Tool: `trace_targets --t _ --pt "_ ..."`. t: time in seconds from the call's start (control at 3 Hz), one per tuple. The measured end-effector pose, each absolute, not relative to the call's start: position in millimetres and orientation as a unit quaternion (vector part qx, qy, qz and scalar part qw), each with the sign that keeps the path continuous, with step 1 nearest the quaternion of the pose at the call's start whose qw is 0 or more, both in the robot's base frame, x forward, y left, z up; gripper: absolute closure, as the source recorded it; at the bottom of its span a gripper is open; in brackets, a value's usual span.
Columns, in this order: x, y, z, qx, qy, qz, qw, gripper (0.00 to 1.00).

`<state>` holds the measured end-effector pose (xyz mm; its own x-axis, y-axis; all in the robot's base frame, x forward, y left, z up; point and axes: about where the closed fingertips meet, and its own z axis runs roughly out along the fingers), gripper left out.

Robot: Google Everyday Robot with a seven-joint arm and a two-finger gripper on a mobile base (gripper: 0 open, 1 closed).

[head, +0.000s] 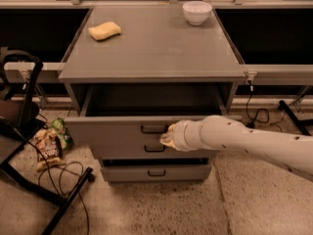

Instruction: Close top drawer

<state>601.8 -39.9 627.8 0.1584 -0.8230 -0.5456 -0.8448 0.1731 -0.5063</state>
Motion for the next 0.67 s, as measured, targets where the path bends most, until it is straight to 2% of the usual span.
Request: trace_targets --t 0.67 --pt "621 -42 626 -0.634 0.659 0.015 0.404 1.0"
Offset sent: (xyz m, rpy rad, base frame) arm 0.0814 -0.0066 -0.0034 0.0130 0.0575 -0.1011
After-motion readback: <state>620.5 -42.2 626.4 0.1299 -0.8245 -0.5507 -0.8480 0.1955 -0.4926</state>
